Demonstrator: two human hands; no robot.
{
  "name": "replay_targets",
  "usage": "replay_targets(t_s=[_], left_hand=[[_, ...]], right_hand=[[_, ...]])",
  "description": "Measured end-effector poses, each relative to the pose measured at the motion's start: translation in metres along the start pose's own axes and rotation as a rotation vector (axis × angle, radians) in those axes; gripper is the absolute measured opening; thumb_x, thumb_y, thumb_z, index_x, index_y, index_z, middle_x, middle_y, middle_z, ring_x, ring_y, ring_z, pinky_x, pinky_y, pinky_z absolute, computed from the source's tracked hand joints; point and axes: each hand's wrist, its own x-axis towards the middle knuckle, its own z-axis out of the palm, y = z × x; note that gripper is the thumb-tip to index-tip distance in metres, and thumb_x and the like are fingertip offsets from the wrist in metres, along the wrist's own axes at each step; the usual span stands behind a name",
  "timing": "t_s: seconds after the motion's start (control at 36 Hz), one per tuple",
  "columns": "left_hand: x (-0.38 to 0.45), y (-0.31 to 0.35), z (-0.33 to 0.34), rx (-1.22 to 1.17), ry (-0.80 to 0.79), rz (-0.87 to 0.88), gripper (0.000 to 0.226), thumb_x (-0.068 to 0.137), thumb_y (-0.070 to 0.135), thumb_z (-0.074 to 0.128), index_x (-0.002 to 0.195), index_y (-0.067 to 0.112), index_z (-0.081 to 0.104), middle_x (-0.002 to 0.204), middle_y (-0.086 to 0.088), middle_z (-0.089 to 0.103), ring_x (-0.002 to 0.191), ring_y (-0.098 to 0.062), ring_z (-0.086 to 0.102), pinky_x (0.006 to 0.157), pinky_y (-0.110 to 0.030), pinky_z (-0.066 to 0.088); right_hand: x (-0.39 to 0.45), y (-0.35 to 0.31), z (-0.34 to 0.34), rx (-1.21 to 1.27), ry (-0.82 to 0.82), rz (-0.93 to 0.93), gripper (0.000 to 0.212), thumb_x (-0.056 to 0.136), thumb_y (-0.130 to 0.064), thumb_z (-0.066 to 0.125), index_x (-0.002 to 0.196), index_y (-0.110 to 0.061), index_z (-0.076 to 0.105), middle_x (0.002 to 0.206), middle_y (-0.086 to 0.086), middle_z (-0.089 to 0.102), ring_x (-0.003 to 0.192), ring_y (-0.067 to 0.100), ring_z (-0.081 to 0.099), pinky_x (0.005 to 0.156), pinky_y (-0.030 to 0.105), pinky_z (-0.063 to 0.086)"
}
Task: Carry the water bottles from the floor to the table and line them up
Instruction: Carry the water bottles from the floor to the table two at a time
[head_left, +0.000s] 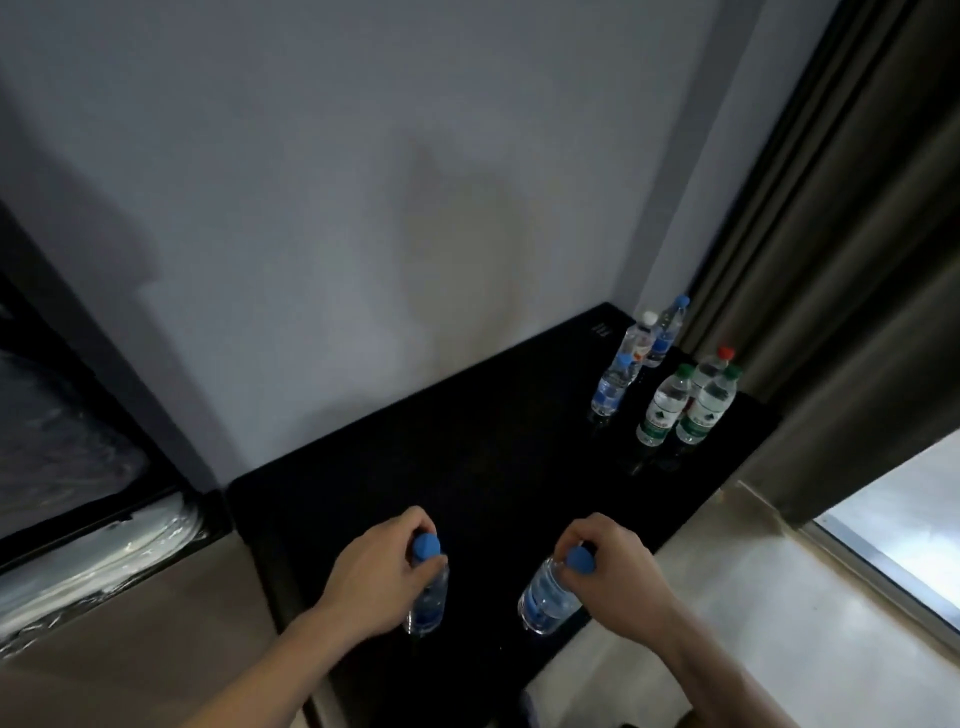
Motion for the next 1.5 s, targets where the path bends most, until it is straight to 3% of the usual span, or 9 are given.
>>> replay_targets(t_s=[0.08,0.31,0.53,0.78,0.97,1.08,1.28,1.44,1.5], left_hand=[[0.027,0.007,0.006,-0.002,-0.024,-0.026,0.022,0.088,0.053,0.069,0.095,0.050,0.049,0.086,0.015,0.064,0.080,0.016,0.058,0.056,-0.017,0.044],[0.112,0.049,0.020,0.012,-0.040,-0.088,0.021,0.090,0.046,0.068,0.100,0.047,0.049,0.097,0.019,0.060,0.084,0.001,0.062,0.072,-0.022,0.053],[0.188,0.103,0.032,0.034,-0.025,-0.095,0.022,0.095,0.039,0.066,0.111,0.038,0.051,0.106,0.013,0.059,0.092,-0.004,0.061,0.084,-0.030,0.056],[0.250,0.137,0.071,0.087,0.032,-0.135,0.024,0.092,0.038,0.068,0.107,0.038,0.050,0.100,0.011,0.057,0.085,-0.004,0.060,0.079,-0.030,0.057],[0.259,0.144,0.088,0.106,0.089,-0.113,0.031,0.093,0.033,0.069,0.116,0.032,0.049,0.109,0.007,0.058,0.090,-0.008,0.063,0.084,-0.035,0.059],[0.258,0.146,0.090,0.111,0.113,-0.085,0.032,0.098,0.034,0.062,0.127,0.030,0.048,0.116,0.004,0.059,0.093,-0.009,0.064,0.085,-0.036,0.059],[0.255,0.143,0.093,0.157,0.129,-0.056,0.052,0.103,0.037,0.050,0.152,0.030,0.033,0.130,0.002,0.054,0.098,-0.011,0.063,0.084,-0.036,0.059],[0.235,0.135,0.084,0.143,0.094,-0.038,0.054,0.103,0.033,0.051,0.153,0.035,0.030,0.131,0.003,0.052,0.091,-0.008,0.060,0.079,-0.030,0.057],[0.222,0.132,0.082,0.131,0.085,-0.046,0.053,0.102,0.035,0.052,0.151,0.038,0.030,0.129,0.006,0.052,0.092,-0.007,0.060,0.080,-0.030,0.058]], right_hand=[[0.032,0.014,-0.012,-0.003,-0.016,-0.006,0.021,0.077,-0.025,0.068,0.082,-0.045,0.061,0.094,-0.020,0.059,0.084,-0.003,0.062,0.061,0.018,0.051],[0.112,0.050,-0.050,-0.011,-0.066,-0.011,0.023,0.081,-0.024,0.067,0.080,-0.046,0.059,0.098,-0.020,0.054,0.078,0.003,0.062,0.055,0.016,0.048],[0.171,0.082,-0.085,-0.050,-0.120,-0.003,0.022,0.082,-0.021,0.066,0.077,-0.041,0.059,0.101,-0.016,0.052,0.083,0.005,0.059,0.061,0.018,0.047],[0.210,0.110,-0.097,-0.089,-0.150,0.034,0.017,0.087,-0.025,0.066,0.081,-0.040,0.061,0.103,-0.015,0.049,0.085,0.005,0.057,0.060,0.017,0.043],[0.212,0.132,-0.092,-0.063,-0.146,0.079,0.019,0.091,-0.023,0.063,0.085,-0.041,0.059,0.109,-0.012,0.047,0.085,0.005,0.056,0.057,0.015,0.042],[0.214,0.136,-0.098,-0.044,-0.153,0.080,0.015,0.092,-0.025,0.063,0.098,-0.038,0.062,0.114,-0.012,0.049,0.094,0.007,0.058,0.063,0.015,0.043],[0.210,0.138,-0.103,-0.066,-0.198,0.092,0.028,0.093,-0.020,0.064,0.117,-0.034,0.062,0.124,-0.010,0.049,0.106,0.010,0.058,0.076,0.018,0.049],[0.198,0.134,-0.103,-0.074,-0.174,0.112,0.046,0.093,-0.027,0.065,0.135,-0.037,0.051,0.141,-0.009,0.043,0.098,0.005,0.054,0.058,0.014,0.042],[0.192,0.129,-0.103,-0.069,-0.161,0.130,0.053,0.092,-0.031,0.067,0.140,-0.038,0.045,0.145,-0.008,0.038,0.100,0.005,0.055,0.059,0.013,0.041]])
